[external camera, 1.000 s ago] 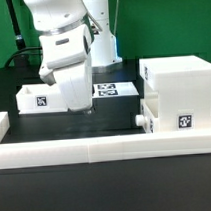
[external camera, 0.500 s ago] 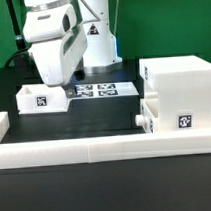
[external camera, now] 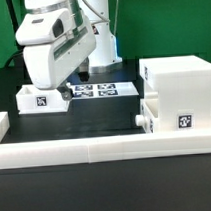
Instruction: Assemble drawer
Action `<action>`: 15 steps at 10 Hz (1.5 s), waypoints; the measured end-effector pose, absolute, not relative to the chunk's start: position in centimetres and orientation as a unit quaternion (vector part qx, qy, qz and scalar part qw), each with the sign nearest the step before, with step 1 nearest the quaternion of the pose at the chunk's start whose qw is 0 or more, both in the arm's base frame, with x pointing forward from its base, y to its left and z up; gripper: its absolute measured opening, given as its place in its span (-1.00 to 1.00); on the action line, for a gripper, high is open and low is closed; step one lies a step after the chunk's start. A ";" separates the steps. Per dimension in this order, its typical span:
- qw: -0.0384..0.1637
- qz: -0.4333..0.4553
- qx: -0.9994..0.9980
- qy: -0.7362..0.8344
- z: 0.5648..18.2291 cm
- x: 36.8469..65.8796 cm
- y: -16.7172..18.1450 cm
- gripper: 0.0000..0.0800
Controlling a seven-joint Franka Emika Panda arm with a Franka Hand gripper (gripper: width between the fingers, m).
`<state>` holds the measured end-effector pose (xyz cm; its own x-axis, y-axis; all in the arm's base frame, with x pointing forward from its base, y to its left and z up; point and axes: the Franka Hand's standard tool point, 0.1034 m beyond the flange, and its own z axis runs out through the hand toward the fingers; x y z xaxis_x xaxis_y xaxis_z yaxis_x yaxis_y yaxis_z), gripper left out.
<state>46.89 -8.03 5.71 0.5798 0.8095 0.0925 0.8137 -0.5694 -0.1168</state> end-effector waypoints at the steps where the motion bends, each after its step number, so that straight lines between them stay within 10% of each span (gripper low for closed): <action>1: 0.059 -0.020 -0.910 -0.410 6.2 45.9 -8.4 0.62; 15: 0.039 -0.003 -0.999 0.036 4.9 40.5 -9.0 0.62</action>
Offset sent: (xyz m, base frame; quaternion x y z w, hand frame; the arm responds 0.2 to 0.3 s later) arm 0.0000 0.0000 0.0000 0.0000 0.0000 0.1938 0.9810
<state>40.50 -9.00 4.89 0.9974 -0.0726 0.0032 -0.0721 -0.9943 -0.0788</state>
